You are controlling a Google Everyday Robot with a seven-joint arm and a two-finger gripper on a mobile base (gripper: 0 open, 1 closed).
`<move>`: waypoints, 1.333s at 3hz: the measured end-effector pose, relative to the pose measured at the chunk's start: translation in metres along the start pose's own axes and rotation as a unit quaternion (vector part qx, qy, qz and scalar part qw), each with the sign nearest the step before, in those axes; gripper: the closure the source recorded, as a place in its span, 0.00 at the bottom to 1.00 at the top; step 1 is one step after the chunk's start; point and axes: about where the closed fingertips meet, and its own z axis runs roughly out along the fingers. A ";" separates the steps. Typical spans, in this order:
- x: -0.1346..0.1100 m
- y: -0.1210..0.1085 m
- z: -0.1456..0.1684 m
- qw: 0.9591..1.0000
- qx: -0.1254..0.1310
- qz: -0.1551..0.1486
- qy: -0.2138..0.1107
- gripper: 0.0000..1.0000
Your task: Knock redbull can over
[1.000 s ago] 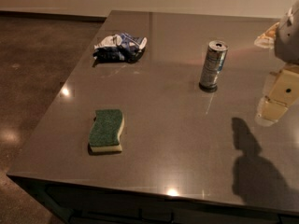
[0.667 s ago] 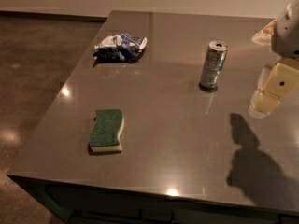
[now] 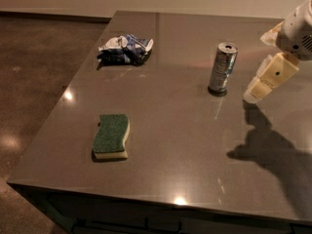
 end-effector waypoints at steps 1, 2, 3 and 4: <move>0.001 -0.022 0.018 0.999 0.024 0.020 -0.026 0.00; 0.000 -0.046 0.042 0.997 0.044 0.038 -0.048 0.00; -0.007 -0.060 0.070 0.995 0.035 0.062 -0.076 0.00; -0.018 -0.066 0.085 0.992 0.026 0.076 -0.099 0.00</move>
Offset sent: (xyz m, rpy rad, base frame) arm 0.0911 -0.0128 -0.0449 0.1298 -0.1350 -0.1399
